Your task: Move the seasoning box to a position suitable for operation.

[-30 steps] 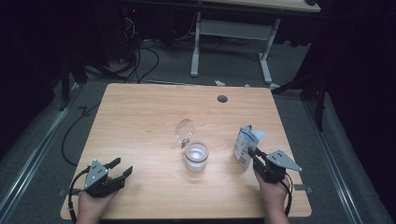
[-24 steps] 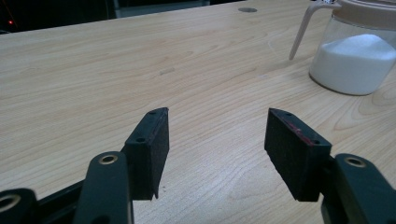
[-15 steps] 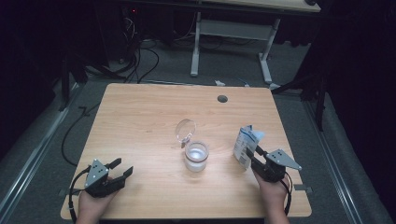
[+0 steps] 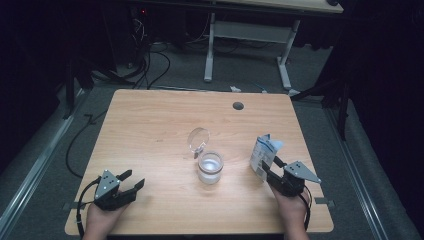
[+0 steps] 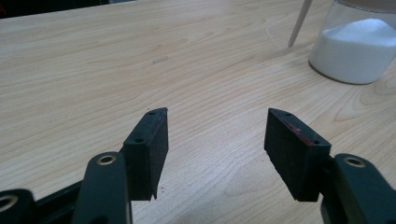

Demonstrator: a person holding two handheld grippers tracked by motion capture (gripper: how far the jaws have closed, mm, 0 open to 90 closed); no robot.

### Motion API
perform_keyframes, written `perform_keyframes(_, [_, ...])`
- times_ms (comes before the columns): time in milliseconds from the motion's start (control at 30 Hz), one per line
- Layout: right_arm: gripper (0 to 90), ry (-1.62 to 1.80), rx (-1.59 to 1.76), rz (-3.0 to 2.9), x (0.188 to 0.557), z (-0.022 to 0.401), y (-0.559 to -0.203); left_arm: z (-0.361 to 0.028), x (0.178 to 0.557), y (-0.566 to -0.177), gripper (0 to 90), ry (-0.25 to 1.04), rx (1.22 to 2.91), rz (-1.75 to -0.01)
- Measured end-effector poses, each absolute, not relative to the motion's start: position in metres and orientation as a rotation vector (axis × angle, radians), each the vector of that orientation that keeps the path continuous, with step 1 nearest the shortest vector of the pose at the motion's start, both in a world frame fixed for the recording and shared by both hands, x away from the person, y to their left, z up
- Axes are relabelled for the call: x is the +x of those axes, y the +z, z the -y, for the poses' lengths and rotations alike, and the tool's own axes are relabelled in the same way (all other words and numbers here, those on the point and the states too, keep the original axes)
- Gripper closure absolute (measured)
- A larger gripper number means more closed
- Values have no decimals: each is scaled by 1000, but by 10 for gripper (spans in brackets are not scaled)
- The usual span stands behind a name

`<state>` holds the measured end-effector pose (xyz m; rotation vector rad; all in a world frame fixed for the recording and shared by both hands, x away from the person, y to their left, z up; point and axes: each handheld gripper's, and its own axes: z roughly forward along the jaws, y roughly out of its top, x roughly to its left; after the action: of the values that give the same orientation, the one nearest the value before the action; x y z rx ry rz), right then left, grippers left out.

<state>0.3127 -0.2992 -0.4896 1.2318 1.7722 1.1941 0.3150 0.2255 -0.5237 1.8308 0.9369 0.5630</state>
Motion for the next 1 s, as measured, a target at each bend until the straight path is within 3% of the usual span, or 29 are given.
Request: perform_keyframes(1000, [517, 1102, 1277, -1838, 268, 296, -509, -192, 346, -525, 404, 518, 1843, -1037])
